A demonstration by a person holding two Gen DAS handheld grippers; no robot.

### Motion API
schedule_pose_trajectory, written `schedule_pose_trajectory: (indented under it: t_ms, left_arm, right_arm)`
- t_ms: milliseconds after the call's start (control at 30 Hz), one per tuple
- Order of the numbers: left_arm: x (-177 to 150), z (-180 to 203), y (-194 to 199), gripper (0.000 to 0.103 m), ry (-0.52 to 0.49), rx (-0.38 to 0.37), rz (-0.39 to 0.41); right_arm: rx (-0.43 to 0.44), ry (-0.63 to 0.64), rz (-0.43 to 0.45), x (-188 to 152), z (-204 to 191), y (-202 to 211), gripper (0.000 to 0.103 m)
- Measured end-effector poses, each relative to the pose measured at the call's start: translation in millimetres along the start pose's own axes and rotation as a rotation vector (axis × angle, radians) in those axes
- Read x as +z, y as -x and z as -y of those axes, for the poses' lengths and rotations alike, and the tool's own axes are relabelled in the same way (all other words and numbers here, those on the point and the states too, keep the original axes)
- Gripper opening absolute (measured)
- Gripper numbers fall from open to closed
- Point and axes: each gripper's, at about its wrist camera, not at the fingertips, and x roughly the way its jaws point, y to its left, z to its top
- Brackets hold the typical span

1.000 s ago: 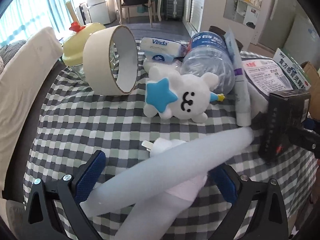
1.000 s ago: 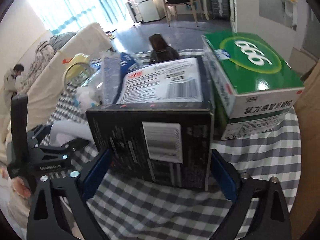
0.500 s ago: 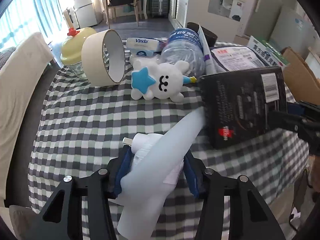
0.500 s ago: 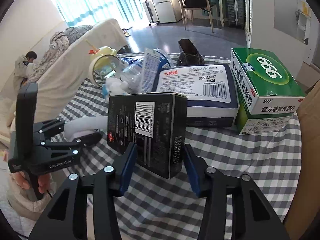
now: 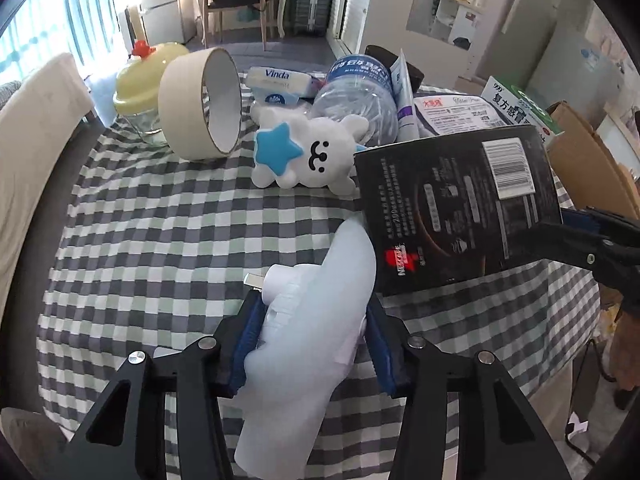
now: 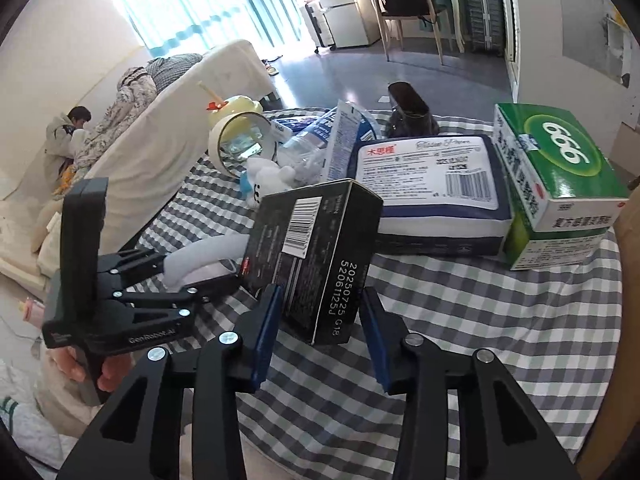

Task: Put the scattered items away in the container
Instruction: 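Carry the hose and black box into the cardboard box and open both tools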

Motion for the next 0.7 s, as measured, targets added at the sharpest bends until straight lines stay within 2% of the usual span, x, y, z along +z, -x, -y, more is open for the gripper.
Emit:
schedule_pose_trajectory:
  t_ms: [167,300,633,700]
  left_arm:
    - [0.9,-3.5,2.0,0.051,0.016,-0.020,-0.003]
    - [3.4,-4.6,4.9,0.051,0.036,-0.024,-0.024]
    - [7.1,-14.1,31.4,0.053,0.056,-0.014,0.022]
    - [5.6,-9.9,33.9,0.035,0.041,-0.012,0.028]
  right_arm:
    - [0.118,-0.067,-0.023,4.4,5.2,-16.5,0.042]
    - [0.155,-0.137,-0.006,9.2,11.8,-24.7,0.039]
    - [0.118,-0.089,0.048,10.2,-3.2,-3.2,0.031]
    - [0.106,-0.076,0.054,10.3,-7.1,0.5,0.031]
